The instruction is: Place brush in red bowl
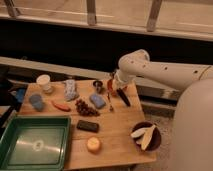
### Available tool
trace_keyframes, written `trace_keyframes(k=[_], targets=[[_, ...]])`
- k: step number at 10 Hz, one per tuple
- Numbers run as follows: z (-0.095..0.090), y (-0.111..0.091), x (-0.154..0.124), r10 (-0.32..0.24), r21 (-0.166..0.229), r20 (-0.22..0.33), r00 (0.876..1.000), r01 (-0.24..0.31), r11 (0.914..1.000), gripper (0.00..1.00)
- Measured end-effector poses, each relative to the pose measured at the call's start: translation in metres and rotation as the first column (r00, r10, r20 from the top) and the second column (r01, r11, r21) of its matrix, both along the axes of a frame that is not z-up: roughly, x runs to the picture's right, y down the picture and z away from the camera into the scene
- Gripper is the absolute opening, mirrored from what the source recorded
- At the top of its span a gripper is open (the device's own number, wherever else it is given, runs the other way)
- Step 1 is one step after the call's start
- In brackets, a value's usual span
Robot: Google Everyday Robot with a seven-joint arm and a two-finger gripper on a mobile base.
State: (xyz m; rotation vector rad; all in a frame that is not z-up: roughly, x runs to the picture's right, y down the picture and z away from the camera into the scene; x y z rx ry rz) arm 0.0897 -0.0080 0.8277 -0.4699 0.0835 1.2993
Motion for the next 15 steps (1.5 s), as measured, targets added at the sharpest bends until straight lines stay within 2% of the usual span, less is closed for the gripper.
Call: trace_keyframes(k=[4, 7, 8, 10, 11, 14, 15], targets=[[0.045, 0.018, 0.008, 0.035, -0.085, 0.062, 0.997, -0.030, 0.9959, 0.00], [0.065, 0.028, 0.017, 0.078, -0.133, 0.088, 0.993, -0.066, 0.9890, 0.02], [0.069, 0.031, 0.018, 0.087, -0.142, 0.093, 0.992, -0.073, 0.9871, 0.07], [0.069, 0.031, 0.016, 0.099, -0.150, 0.111, 0.989, -0.082, 0.9853, 0.29], [0.068, 0.030, 0.014, 0.100, -0.150, 0.118, 0.988, -0.082, 0.9852, 0.37], [0.059, 0.021, 0.009, 0.098, -0.132, 0.141, 0.985, -0.079, 0.9881, 0.69], [0.056, 0.017, 0.008, 0.095, -0.124, 0.144, 0.985, -0.077, 0.9892, 0.76]])
